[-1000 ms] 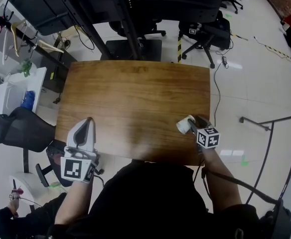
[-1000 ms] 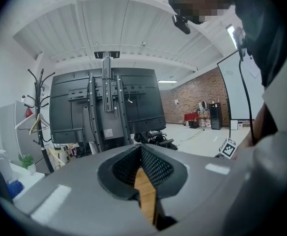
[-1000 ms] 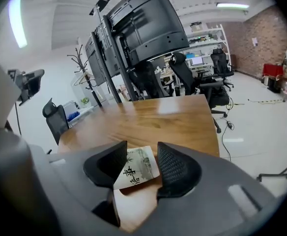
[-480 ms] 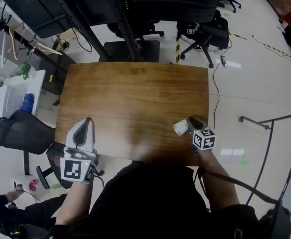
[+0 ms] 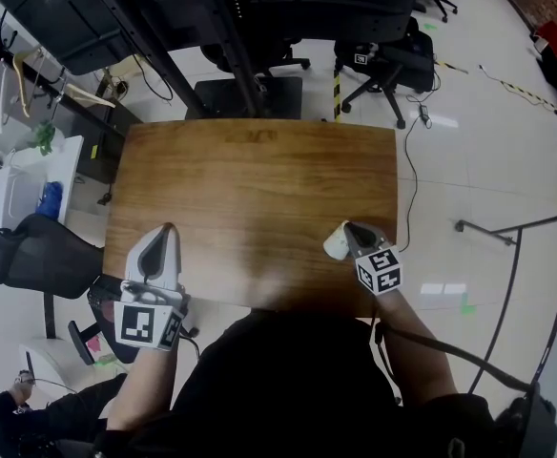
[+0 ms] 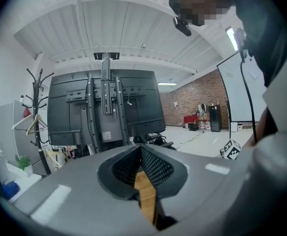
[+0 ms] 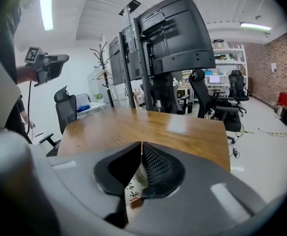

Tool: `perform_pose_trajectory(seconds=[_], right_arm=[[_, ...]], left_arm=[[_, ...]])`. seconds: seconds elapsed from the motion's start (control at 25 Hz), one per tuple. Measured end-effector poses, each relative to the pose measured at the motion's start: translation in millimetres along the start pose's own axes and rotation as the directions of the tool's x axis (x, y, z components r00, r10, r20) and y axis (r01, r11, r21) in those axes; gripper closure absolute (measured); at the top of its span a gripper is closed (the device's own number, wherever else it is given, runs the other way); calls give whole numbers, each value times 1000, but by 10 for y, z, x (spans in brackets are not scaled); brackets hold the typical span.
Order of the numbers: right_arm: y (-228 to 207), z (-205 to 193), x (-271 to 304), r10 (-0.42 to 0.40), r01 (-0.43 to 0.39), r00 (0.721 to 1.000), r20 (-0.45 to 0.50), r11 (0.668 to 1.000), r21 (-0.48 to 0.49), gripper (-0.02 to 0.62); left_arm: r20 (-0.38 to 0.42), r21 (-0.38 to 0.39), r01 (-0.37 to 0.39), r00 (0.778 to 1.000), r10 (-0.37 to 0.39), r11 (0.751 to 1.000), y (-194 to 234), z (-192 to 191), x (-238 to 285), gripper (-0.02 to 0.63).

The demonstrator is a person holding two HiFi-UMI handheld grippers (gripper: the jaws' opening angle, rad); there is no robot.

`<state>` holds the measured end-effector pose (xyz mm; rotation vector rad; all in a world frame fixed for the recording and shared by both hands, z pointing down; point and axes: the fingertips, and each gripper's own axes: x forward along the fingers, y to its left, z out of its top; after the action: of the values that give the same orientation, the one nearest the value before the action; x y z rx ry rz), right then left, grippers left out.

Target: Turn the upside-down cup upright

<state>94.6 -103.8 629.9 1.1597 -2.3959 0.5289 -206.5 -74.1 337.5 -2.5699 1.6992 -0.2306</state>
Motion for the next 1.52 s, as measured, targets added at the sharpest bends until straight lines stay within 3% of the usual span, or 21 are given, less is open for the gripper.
perform_pose_trajectory(seconds=[0.24,0.36,0.6,0.8,0.88,1.0,1.16,1.28,1.52], right_arm=[[276,43,12,54,-54,999,1,995,-80,589],[383,30,10,72,-73,997,-7,992,-104,591],[774,-157,-23,152,-156,988,-37,972,-175,591],[755,-289,-42,123,-128,991,-45,984,-126,574],[736,-274,-57,132,-136,990,-41,984,-115,523],[709,-155,-116,144,-143,990,5,984,-104,515],[435,-12,-201,30,-24,997,70,997,-80,500],[218,-93,-185,-36,37,999,41,999,-24,475],[109,-226,-113,-21,18,1000,17,989,146,471]], left_arm=[[40,-2,8,999,-8,1000,4,27,5,606],[-3,-6,-14,1000,14,1000,58,-79,-25,606],[8,-16,-4,1000,4,1000,48,-71,-30,606],[17,-24,4,1000,-3,1000,33,-74,-32,606],[25,-31,9,1000,-9,999,20,-62,-23,606],[-8,-23,-3,1000,3,1000,55,-128,-51,606],[22,-23,12,1000,-12,1000,41,-54,-26,606],[6,-6,7,1000,-7,1000,61,-65,-22,606],[9,-9,-9,1000,9,1000,140,-31,-43,606]])
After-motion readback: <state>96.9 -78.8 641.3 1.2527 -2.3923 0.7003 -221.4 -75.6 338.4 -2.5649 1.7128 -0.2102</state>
